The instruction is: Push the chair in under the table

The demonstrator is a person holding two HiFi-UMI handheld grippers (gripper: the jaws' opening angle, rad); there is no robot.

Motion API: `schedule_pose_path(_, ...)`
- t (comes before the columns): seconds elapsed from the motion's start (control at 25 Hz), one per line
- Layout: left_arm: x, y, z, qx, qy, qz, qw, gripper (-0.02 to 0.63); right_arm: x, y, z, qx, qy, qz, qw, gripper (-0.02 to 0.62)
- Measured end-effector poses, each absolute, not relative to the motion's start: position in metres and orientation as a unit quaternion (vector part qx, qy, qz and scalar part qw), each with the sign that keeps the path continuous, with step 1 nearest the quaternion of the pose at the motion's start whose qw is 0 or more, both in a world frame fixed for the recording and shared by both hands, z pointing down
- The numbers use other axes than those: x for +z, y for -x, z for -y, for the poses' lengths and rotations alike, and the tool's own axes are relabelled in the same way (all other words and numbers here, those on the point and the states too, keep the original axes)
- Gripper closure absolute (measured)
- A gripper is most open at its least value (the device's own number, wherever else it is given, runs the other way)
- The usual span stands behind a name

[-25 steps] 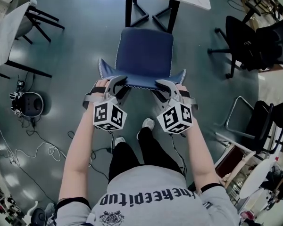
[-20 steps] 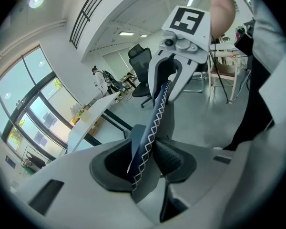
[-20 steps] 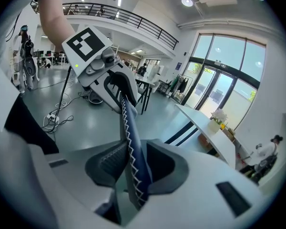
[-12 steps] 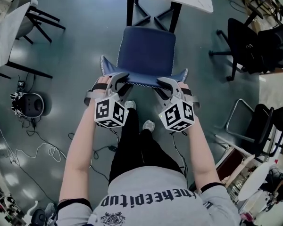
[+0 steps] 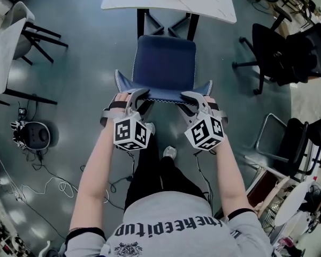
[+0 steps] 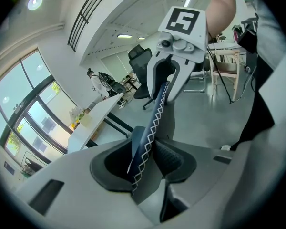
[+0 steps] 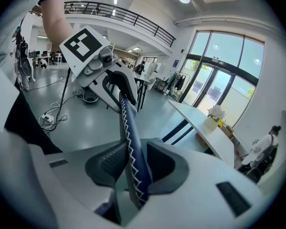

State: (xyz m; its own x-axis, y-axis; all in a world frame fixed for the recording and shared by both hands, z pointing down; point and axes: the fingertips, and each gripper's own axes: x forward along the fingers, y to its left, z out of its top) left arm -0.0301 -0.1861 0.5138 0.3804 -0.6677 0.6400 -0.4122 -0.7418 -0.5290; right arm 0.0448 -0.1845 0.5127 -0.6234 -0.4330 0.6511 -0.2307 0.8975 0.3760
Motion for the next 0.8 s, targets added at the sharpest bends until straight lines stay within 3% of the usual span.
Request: schedule_pose_path(0.8, 0.516, 0.039, 0.272, -0.446, 0.824, -0.319, 0.143, 0.456, 0.516, -0.036, 0.269, -0.114, -0.201, 0.884, 0.406, 0.469)
